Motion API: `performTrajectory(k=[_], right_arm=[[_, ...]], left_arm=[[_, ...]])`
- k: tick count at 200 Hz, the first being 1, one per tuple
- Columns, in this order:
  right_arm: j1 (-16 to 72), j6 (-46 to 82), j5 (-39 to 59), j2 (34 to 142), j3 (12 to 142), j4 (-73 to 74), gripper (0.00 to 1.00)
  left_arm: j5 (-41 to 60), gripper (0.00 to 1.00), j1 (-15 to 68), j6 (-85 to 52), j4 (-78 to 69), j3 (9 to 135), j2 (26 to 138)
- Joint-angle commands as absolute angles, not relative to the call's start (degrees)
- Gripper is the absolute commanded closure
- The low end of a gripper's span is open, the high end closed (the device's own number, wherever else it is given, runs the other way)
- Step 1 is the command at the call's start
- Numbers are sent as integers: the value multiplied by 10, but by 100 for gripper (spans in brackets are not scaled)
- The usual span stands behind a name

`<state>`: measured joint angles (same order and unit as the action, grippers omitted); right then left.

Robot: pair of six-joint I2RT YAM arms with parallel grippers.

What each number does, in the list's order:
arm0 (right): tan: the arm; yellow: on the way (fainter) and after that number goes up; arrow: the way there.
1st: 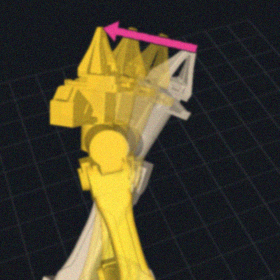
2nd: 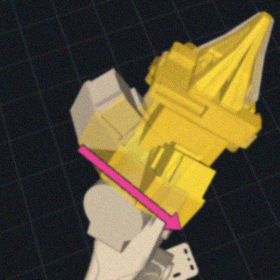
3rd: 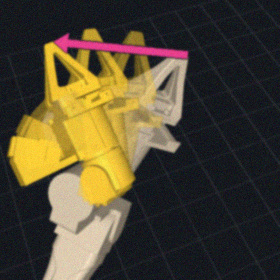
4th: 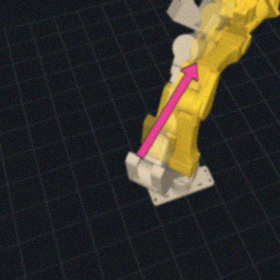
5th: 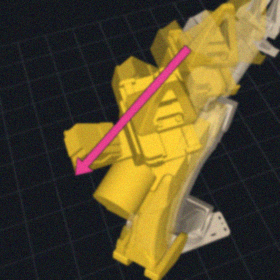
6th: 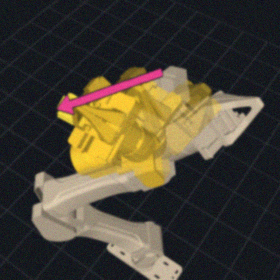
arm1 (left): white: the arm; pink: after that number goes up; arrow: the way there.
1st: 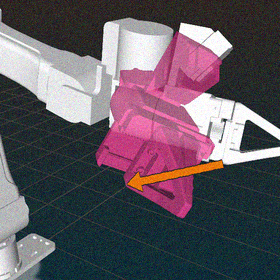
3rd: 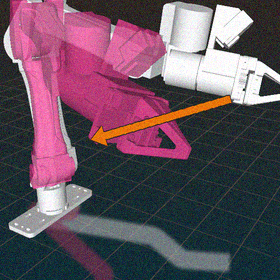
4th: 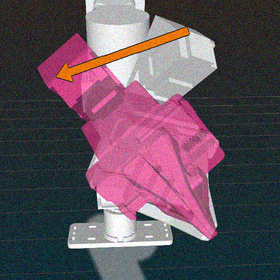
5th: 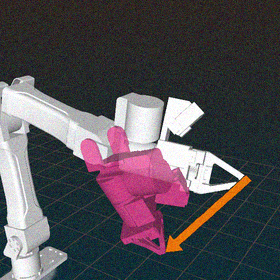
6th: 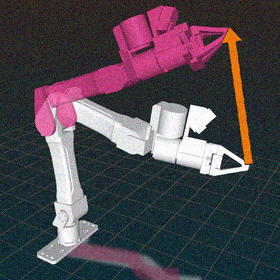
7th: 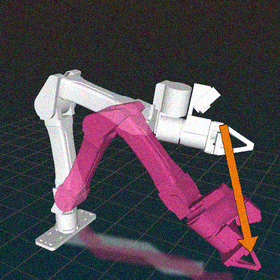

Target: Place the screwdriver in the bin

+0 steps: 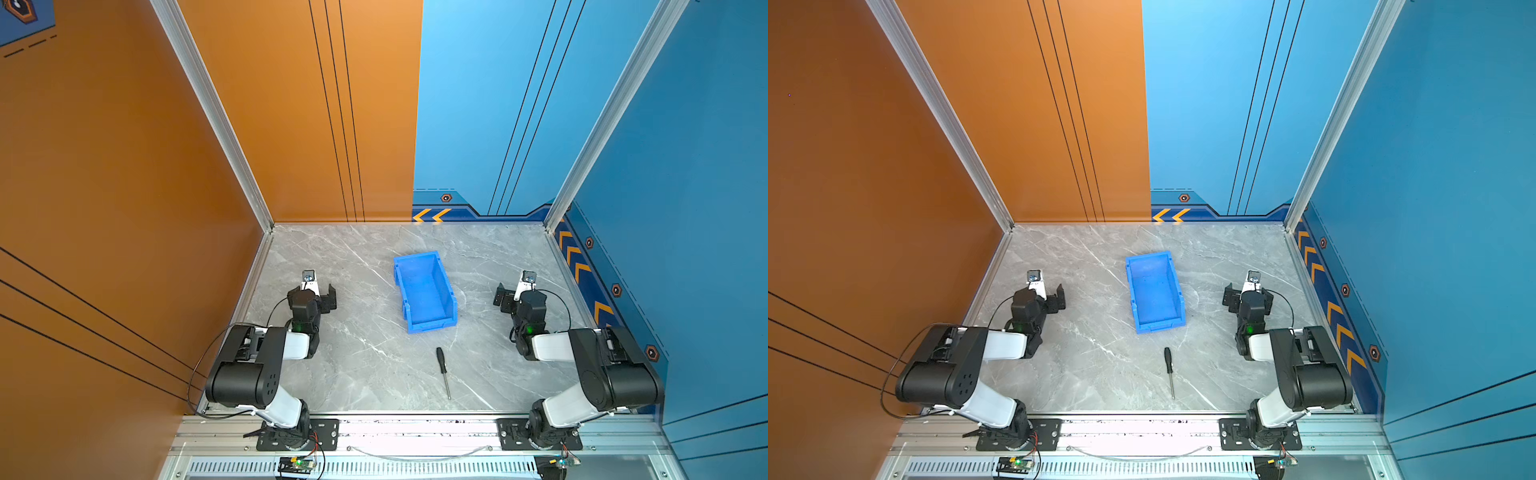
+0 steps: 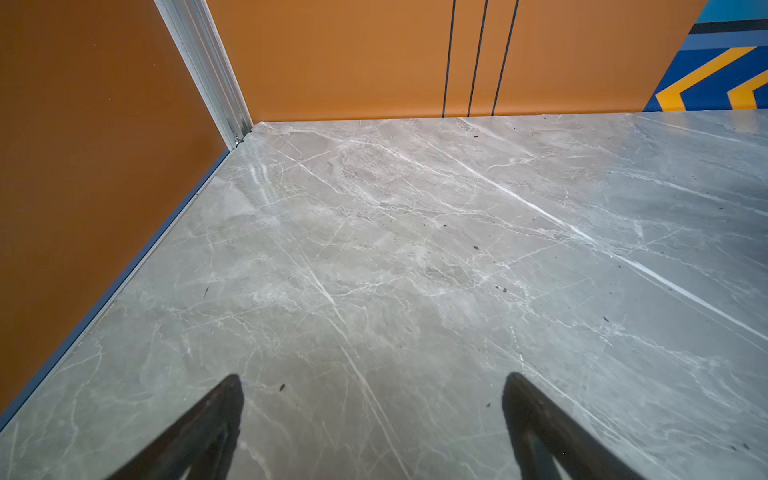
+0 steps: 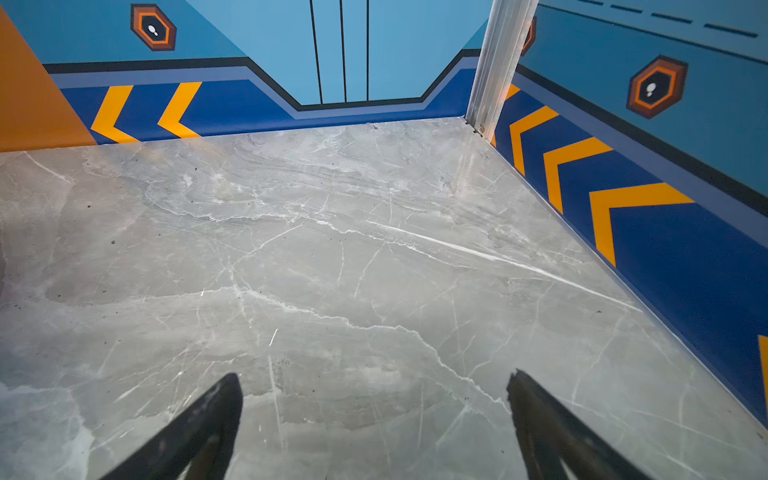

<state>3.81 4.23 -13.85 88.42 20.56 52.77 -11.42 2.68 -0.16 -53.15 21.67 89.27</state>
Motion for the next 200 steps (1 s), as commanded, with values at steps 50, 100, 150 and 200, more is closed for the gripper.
performTrajectory(k=[50, 100, 150, 200], right_arm=[[41, 33, -154, 888, 204, 543, 0], [41, 33, -153, 888, 203, 543, 0], [38, 34, -144, 888, 207, 538, 0], [28, 40, -127, 887, 210, 529, 0]], left_arm=[[-100, 2, 22, 6, -531, 218, 896], [-100, 2, 22, 6, -531, 218, 896], [-100, 2, 22, 6, -531, 218, 897], [-101, 2, 22, 5, -530, 218, 898]])
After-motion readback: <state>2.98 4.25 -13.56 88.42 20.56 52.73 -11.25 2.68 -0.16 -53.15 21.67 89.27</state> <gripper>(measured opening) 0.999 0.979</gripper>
